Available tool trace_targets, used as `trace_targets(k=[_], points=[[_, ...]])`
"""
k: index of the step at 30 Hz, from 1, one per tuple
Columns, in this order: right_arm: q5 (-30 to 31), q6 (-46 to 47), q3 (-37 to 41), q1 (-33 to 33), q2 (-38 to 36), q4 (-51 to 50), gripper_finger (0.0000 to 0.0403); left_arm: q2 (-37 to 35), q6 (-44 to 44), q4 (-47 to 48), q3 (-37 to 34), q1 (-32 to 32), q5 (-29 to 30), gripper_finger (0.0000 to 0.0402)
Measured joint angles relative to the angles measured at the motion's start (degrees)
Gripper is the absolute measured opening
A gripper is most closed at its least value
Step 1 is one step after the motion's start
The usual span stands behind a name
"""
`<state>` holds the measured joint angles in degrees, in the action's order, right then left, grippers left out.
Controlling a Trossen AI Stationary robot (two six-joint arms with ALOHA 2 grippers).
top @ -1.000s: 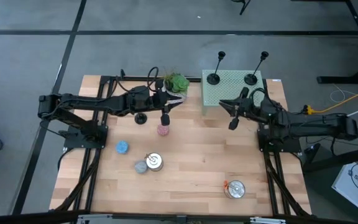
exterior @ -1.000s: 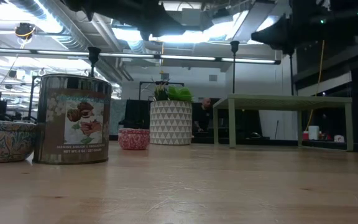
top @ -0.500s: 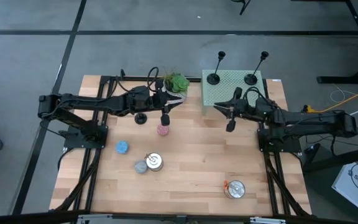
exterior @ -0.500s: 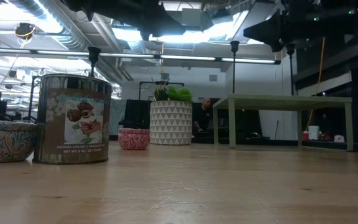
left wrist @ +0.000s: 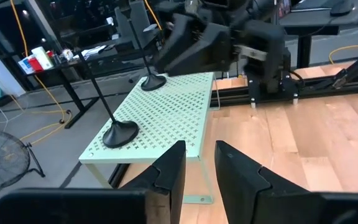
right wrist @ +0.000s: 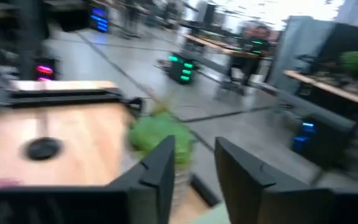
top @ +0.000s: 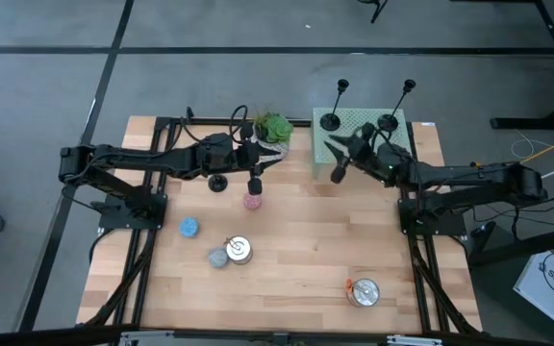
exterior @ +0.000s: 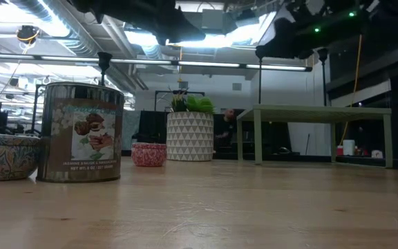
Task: Pick & Place candle stick holders
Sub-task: Put the right black candle holder and aligned with other black candle holder on the shelf
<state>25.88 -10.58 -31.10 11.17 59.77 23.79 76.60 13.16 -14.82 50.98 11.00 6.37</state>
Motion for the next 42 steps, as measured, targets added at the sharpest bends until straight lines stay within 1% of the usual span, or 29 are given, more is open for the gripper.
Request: trace_targets(k=[3,6,10,13,15,19,21,29,34,38,42], points=[[5.15,-1.92,-1.85,1.01,0.62,-1.22,0.0168,0.0,0.03,0.2,0.0,0.0,0.0,0.0083],[8.63,-2.4,-2.44,2.52,0.65,-0.38,0.0215,0.02,0.05,0.84,0.0,0.0,0.0,0.0081],[8.32,-1.54,-2.44,6.31,0.65,0.21,0.0261,0.02,0.08,1.39,0.0,0.0,0.0,0.0079],[6.95,0.4,-2.44,9.55,0.97,0.55,0.0275,0.02,0.07,1.37,0.02,0.0,0.0,0.0081],[5.46,1.3,-2.44,11.8,1.44,1.26,0.0276,0.02,0.07,1.37,0.02,0.0,0.0,0.0083],[-1.64,3.47,-2.44,15.91,4.3,4.46,0.0271,0.02,0.08,1.34,0.02,0.0,0.0,0.0083],[-3.34,3.73,-2.44,17.34,6.16,6.28,0.0268,0.02,0.08,1.34,0.02,0.0,0.0,0.0081],[-3.63,3.74,-2.44,20.43,12.63,15.63,0.0254,0.02,0.45,1.34,0.02,0.0,0.0,0.0077],[-3.6,3.73,-2.44,21.24,14.92,17.4,0.0237,0.02,1.06,1.34,0.02,0.0,0.0,0.0081],[-3.6,3.73,-2.44,21.54,15.79,17.61,0.0214,0.02,1.1,1.32,0.02,0.0,0.0,0.0081],[-3.56,3.73,-2.44,21.57,16.06,17.73,0.0176,0.02,1.12,1.32,0.02,0.0,0.0,0.0077]])
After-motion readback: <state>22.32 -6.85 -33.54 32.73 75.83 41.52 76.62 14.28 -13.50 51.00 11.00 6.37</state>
